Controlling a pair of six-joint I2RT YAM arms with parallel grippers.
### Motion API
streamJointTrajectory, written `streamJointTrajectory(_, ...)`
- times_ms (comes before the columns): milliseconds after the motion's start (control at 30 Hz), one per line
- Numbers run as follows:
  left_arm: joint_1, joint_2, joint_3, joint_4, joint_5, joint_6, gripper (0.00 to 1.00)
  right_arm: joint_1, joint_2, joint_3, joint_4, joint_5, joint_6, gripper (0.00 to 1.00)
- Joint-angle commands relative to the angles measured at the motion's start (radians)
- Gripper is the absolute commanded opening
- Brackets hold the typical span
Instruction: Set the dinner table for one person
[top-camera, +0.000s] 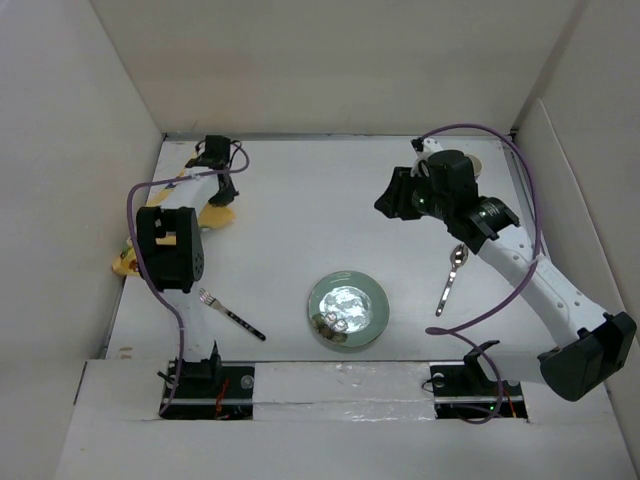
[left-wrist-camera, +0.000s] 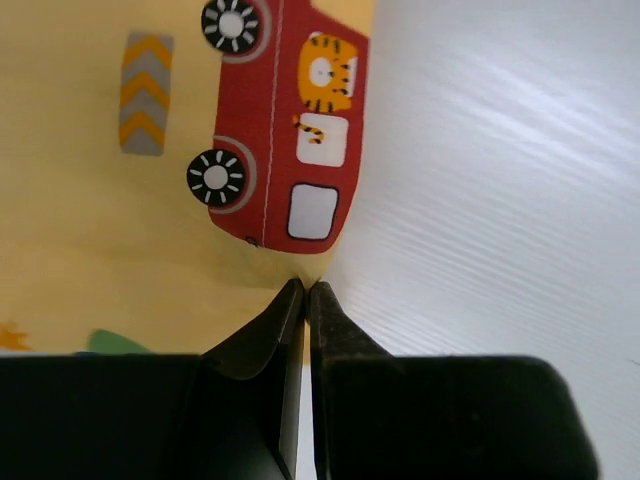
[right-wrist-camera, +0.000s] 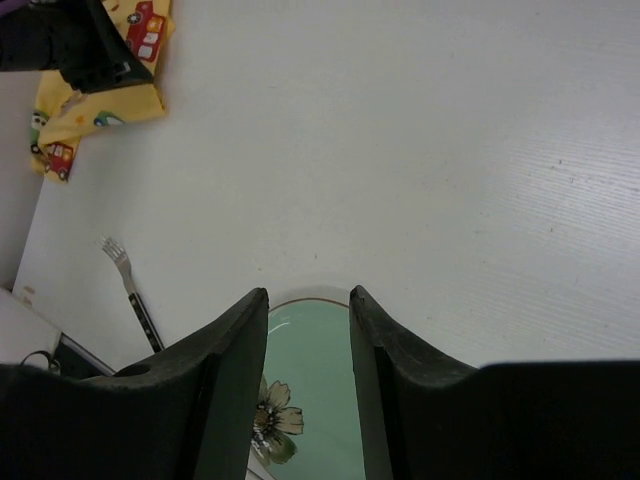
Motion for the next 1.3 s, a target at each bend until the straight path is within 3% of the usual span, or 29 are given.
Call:
streamJointTrajectory(0, -0.136, -0.154, 0.204, -0.036, 0.082, -0.022, 0.00, -0.002, 0.008, 0.028, 0.043, -0.020, -0.020, 0.44)
streamJointTrajectory(100, -0.208, -0.203, 0.324, -0.052, 0.144, -0.052, 0.00, -0.002, 0.012, 0.051, 0.031, -0.017, -0.022, 0.43)
streamJointTrajectory(200, -0.241, -0.246, 0.415, -0.047, 0.288, -0.088, 0.00, -0.002, 0.009, 0.062, 0.022, -0.005, -0.025, 0.35)
streamJointTrajectory(233, -0.251, -0.264, 0.441, -0.047, 0.339, -0.095, 0.00, -0.002, 0.008, 0.065, 0.022, -0.002, -0.023, 0.28)
streamJointTrajectory(267, -0.274, -0.275, 0.469, -0.044, 0.368, -0.099, 0.00, -0.002, 0.005, 0.073, 0.022, 0.012, -0.020, 0.11)
streamJointTrajectory(333, -0.285, -0.324, 0.513, -0.012, 0.442, -0.117, 0.00, -0.002, 0.000, 0.081, 0.022, 0.032, -0.014, 0.07)
streamJointTrajectory(433, -0.255, -0.398, 0.468, 0.074, 0.499, -0.144, 0.00, -0.002, 0.006, 0.105, 0.019, 0.041, -0.010, 0.11)
streamJointTrajectory(500, -0.201, -0.421, 0.388, 0.131, 0.520, -0.163, 0.00, -0.013, 0.017, 0.125, 0.006, 0.064, -0.006, 0.25)
streamJointTrajectory(533, -0.158, -0.423, 0.331, 0.160, 0.575, -0.174, 0.00, -0.022, 0.023, 0.136, 0.000, 0.079, -0.003, 0.38)
streamJointTrajectory(667, -0.083, -0.394, 0.181, 0.316, 0.715, -0.192, 0.00, -0.031, 0.034, 0.134, 0.012, 0.110, 0.013, 0.56)
streamJointTrajectory(733, -0.010, -0.330, 0.112, 0.366, 0.776, -0.209, 0.00, -0.041, 0.044, 0.127, 0.017, 0.108, 0.030, 0.56)
streamJointTrajectory(800, 0.038, -0.283, 0.040, 0.471, 0.822, -0.224, 0.00, -0.051, 0.051, 0.114, 0.032, 0.093, 0.044, 0.50)
streamJointTrajectory(833, 0.076, -0.230, 0.027, 0.491, 0.821, -0.218, 0.04, -0.051, 0.058, 0.104, 0.031, 0.089, 0.046, 0.42)
streamJointTrajectory(867, 0.095, -0.197, 0.027, 0.460, 0.801, -0.208, 0.31, -0.051, 0.060, 0.094, 0.029, 0.088, 0.047, 0.24)
streamJointTrajectory(933, 0.121, -0.118, 0.099, 0.362, 0.704, -0.136, 0.52, -0.051, 0.064, 0.078, 0.025, 0.092, 0.055, 0.03)
streamJointTrajectory(967, 0.121, -0.105, 0.134, 0.256, 0.659, -0.114, 0.62, -0.060, 0.069, 0.053, 0.022, 0.096, 0.056, 0.00)
streamJointTrajectory(1033, 0.121, -0.139, 0.173, 0.228, 0.550, -0.085, 0.67, -0.060, 0.072, 0.024, 0.032, 0.104, 0.064, 0.00)
streamJointTrajectory(1100, 0.046, -0.185, 0.174, 0.214, 0.443, -0.036, 0.63, -0.073, 0.093, -0.021, 0.054, 0.098, 0.076, 0.00)
streamJointTrajectory(1133, 0.011, -0.227, 0.174, 0.199, 0.337, -0.016, 0.53, -0.073, 0.106, -0.031, 0.072, 0.090, 0.079, 0.00)
streamJointTrajectory(1167, -0.030, -0.249, 0.164, 0.179, 0.309, 0.034, 0.26, -0.082, 0.121, -0.044, 0.074, 0.069, 0.081, 0.00)
streamJointTrajectory(1200, -0.119, -0.266, 0.129, 0.169, 0.301, 0.062, 0.08, -0.082, 0.153, -0.048, 0.072, 0.061, 0.086, 0.00)
streamJointTrajectory(1233, -0.165, -0.297, 0.107, 0.154, 0.322, 0.084, 0.00, -0.082, 0.169, -0.048, 0.068, 0.052, 0.084, 0.00)
streamJointTrajectory(1267, -0.214, -0.304, 0.083, 0.111, 0.326, 0.105, 0.00, -0.082, 0.182, -0.048, 0.059, 0.030, 0.086, 0.00)
